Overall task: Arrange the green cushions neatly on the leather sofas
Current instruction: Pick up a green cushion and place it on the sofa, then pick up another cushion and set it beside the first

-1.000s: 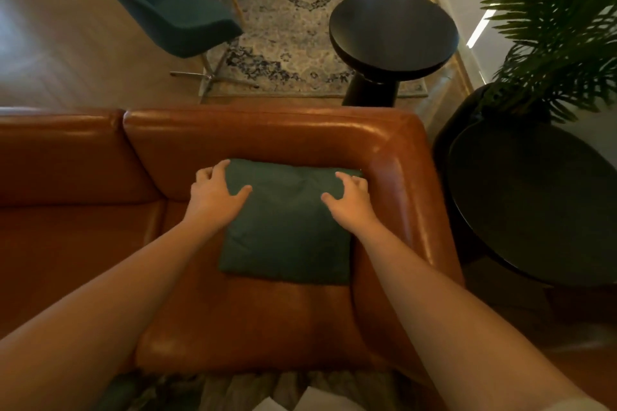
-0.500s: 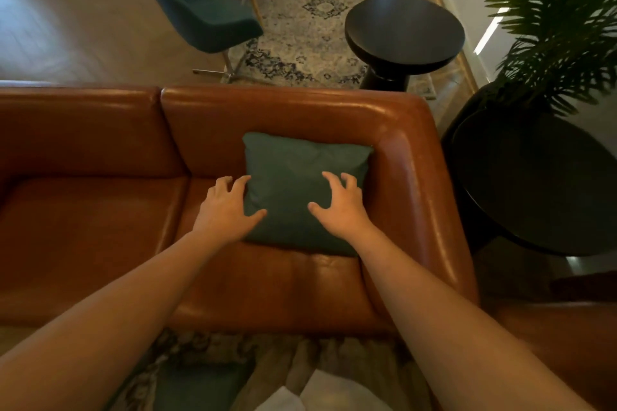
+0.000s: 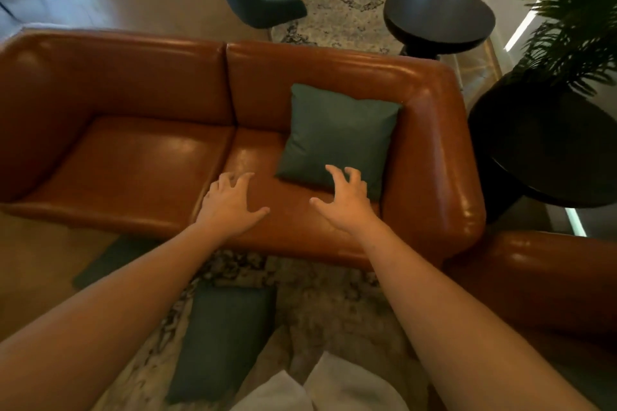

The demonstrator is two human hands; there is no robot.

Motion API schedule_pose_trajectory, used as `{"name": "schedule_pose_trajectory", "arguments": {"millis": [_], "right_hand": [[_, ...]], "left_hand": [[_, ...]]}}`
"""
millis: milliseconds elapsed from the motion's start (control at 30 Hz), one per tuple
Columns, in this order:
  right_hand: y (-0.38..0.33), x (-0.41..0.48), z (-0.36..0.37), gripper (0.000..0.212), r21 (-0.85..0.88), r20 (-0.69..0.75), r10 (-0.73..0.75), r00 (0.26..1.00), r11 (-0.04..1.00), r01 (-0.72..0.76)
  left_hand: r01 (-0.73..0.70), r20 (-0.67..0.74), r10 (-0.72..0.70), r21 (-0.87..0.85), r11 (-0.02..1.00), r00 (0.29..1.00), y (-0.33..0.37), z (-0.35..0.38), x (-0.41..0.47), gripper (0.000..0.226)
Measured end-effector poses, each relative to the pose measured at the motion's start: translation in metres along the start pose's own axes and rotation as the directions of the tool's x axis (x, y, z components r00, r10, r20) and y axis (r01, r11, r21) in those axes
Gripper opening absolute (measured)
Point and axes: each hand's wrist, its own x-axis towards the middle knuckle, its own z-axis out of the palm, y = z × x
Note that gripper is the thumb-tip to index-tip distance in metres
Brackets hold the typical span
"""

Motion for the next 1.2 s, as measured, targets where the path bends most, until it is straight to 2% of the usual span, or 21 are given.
{"name": "schedule_pose_trajectory", "arguments": {"millis": [367,633,833,967,1200], "right_hand": [[0.012,-0.108,0.05,0.079,-0.044,0.161,-0.085,0.983,0.995,0.093],[0.014,-0.156,0.087,0.079,-0.045,0.223,-0.133,0.966,0.988,0.146],[-0.007,-0.173,0.116,0.078,-0.044,0.254,-0.136,0.958,0.987,0.152],[-0.022,-0.182,0.148,0.079,-0.066,0.262,-0.096,0.96,0.991,0.117],[-0.061,-0.193,0.226,0.081,-0.093,0.256,0.036,0.966,0.996,-0.013]], "left_hand": [[0.144,0.012,-0.144,-0.041,0.989,0.99,-0.032,0.066,-0.131,0.096],[0.21,-0.032,-0.213,-0.065,0.975,0.977,-0.054,0.102,-0.191,0.096],[0.259,-0.039,-0.259,-0.014,0.966,0.965,-0.09,0.102,-0.214,0.096],[0.263,-0.022,-0.263,0.002,0.965,0.964,-0.119,0.106,-0.224,0.097],[0.208,0.034,-0.209,0.026,0.978,0.977,-0.215,0.113,-0.231,0.096]]}}
